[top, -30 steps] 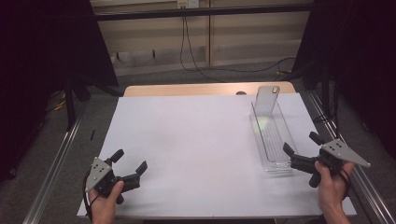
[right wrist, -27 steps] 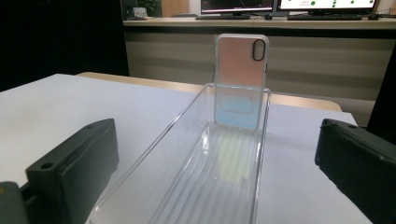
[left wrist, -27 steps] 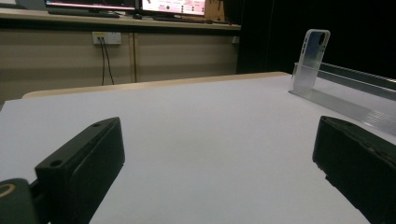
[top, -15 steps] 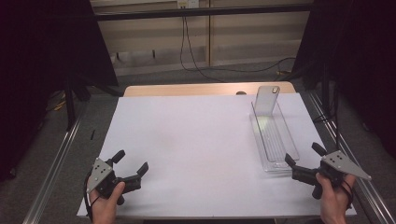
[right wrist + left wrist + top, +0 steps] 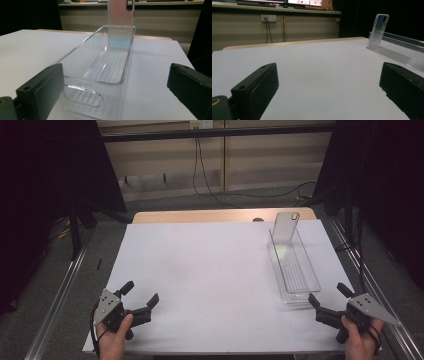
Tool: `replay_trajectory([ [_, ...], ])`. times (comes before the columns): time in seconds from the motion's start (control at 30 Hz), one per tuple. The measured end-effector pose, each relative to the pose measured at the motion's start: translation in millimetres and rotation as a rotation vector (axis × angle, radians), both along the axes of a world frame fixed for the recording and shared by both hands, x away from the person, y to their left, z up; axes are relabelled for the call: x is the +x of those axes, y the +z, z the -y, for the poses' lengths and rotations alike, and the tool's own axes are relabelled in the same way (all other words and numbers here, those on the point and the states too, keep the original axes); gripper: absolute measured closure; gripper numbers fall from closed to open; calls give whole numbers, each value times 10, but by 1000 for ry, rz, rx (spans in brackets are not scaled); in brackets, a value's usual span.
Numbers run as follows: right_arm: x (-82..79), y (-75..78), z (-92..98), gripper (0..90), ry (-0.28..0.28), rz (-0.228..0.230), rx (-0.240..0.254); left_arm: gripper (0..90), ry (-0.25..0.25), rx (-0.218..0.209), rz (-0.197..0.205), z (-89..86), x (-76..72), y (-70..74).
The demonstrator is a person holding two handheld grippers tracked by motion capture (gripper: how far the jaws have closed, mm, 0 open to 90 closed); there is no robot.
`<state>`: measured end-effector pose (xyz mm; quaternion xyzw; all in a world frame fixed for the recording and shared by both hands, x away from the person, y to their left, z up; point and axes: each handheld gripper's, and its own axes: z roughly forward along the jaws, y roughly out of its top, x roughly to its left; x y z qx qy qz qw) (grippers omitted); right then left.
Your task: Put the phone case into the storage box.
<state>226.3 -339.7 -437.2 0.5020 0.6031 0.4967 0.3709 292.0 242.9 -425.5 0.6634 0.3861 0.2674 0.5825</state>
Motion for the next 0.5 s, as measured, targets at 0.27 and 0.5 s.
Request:
replay_trajectory([
  [0.27, -26, -21, 4, 5, -52, 19, -30, 18, -9, -17, -20, -2, 18, -26],
  [0.5, -15, -13, -8, 0, -48, 22, -21, 18, 6, -8, -19, -5, 27, -27],
])
